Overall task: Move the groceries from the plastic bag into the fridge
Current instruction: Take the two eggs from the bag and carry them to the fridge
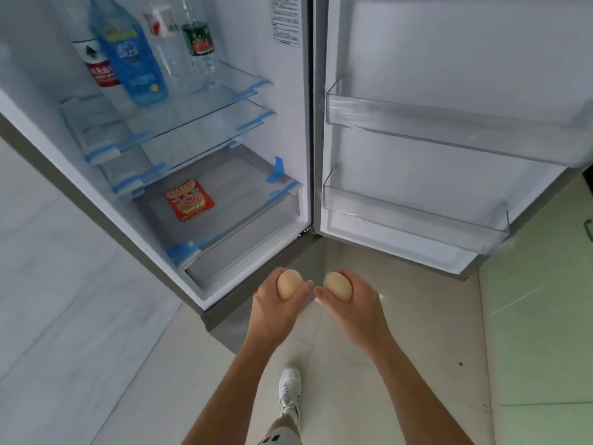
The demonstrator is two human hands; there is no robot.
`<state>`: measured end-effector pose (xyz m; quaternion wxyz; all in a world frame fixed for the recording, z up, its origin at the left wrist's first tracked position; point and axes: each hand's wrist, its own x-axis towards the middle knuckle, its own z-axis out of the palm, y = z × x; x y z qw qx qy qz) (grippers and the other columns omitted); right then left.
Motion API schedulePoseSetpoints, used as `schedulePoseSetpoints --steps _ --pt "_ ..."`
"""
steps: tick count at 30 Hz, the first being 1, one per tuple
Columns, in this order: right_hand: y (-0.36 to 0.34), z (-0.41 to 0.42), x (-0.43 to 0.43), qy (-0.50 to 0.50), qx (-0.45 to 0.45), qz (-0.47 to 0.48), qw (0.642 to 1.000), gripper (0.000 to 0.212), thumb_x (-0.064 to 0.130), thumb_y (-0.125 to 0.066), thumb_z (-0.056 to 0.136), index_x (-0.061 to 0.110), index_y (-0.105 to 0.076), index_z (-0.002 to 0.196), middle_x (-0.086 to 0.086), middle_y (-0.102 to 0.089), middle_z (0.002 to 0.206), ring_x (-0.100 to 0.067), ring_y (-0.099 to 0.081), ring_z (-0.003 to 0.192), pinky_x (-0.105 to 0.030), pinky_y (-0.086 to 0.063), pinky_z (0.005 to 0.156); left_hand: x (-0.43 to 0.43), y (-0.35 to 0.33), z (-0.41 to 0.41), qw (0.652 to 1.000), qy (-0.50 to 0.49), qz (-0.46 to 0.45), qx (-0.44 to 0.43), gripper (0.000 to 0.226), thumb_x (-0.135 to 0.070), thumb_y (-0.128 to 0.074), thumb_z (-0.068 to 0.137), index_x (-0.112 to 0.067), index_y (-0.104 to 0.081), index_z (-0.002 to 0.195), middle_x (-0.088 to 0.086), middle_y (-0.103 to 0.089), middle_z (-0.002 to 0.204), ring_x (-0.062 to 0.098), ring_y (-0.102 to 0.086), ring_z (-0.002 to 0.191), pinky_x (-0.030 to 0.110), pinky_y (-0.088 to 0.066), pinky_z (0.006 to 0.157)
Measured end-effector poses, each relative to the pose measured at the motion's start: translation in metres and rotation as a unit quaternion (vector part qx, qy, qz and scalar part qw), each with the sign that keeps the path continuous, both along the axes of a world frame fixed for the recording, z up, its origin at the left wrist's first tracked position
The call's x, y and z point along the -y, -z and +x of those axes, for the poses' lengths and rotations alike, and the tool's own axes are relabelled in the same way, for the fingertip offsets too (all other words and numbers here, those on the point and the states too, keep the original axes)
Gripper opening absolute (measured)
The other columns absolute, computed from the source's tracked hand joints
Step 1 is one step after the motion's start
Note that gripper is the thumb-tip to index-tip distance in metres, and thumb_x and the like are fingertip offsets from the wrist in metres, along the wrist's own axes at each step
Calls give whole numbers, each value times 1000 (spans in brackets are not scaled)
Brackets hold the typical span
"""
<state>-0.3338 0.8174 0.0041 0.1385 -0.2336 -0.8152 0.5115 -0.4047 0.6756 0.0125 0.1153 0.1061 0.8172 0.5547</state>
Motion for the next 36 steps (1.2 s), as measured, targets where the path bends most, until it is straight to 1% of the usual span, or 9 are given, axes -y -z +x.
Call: schedulePoseSetpoints --steps 5,8,11,17,21,25,30,33,36 --pt "-9 -76 -17 55 -17 -50 997 21 32 -77 81 31 -60 93 19 -65 84 -4 -61 74 -24 -48 68 -28 -16 -88 999 35 1 17 27 -44 -76 79 -22 -58 78 -4 -58 68 17 -56 63 37 -54 64" --pt "-18 -117 -28 81 -25 -55 995 22 34 -77 80 31 -58 90 13 -64 80 -6 -58 69 -26 -49 66 -46 -24 -136 998 59 -9 0 30 -52 -71 74 -25 -58 78 3 -62 69 27 -62 66 40 -56 64" --pt "-27 -142 -40 107 -47 -75 990 21 33 -77 81 28 -58 88 11 -62 79 -6 -55 67 -22 -46 64 -68 -28 -169 996 90 -9 -5 22 -42 -73 79 -25 -59 79 1 -62 70 19 -60 64 31 -52 61" --pt "-29 -149 -71 152 -71 -108 980 36 52 -71 69 24 -57 85 8 -57 72 -12 -49 63 -30 -45 61 -112 -23 -189 987 158 -6 9 21 -39 -73 83 -24 -58 83 5 -64 79 22 -62 71 35 -54 67" --pt "-26 -138 -97 167 -64 -135 975 28 46 -65 70 28 -56 90 11 -55 71 -14 -47 61 -32 -42 60 -140 -22 -187 980 197 -7 12 17 -34 -72 86 -31 -55 84 -4 -62 78 14 -58 73 22 -47 65" --pt "-24 -127 -123 191 -71 -136 969 25 49 -56 71 34 -55 91 15 -55 66 -15 -47 59 -33 -41 58 -162 -17 -188 974 227 -3 7 15 -36 -68 88 -30 -54 90 -4 -60 77 14 -57 70 24 -47 63" --pt "-27 -113 -157 211 -53 -35 975 10 36 -57 95 34 -50 101 13 -59 71 -6 -49 58 -28 -43 58 -180 -17 -198 955 294 27 -29 22 -53 -45 86 -36 -48 99 -10 -56 78 5 -51 64 26 -45 64" --pt "-29 -106 -182 208 -13 58 976 18 37 -57 96 34 -46 111 13 -61 89 -4 -57 72 -28 -48 63 -193 -21 -206 940 328 -35 -87 19 -46 -51 97 -33 -43 108 -11 -57 91 6 -58 77 20 -47 68" --pt "-27 -104 -214 178 32 109 978 28 42 -59 95 32 -46 117 15 -59 95 -4 -57 79 -30 -43 68 -213 -26 -219 913 368 -106 -138 33 -51 -59 91 -30 -44 112 -19 -57 92 2 -59 79 18 -45 65"
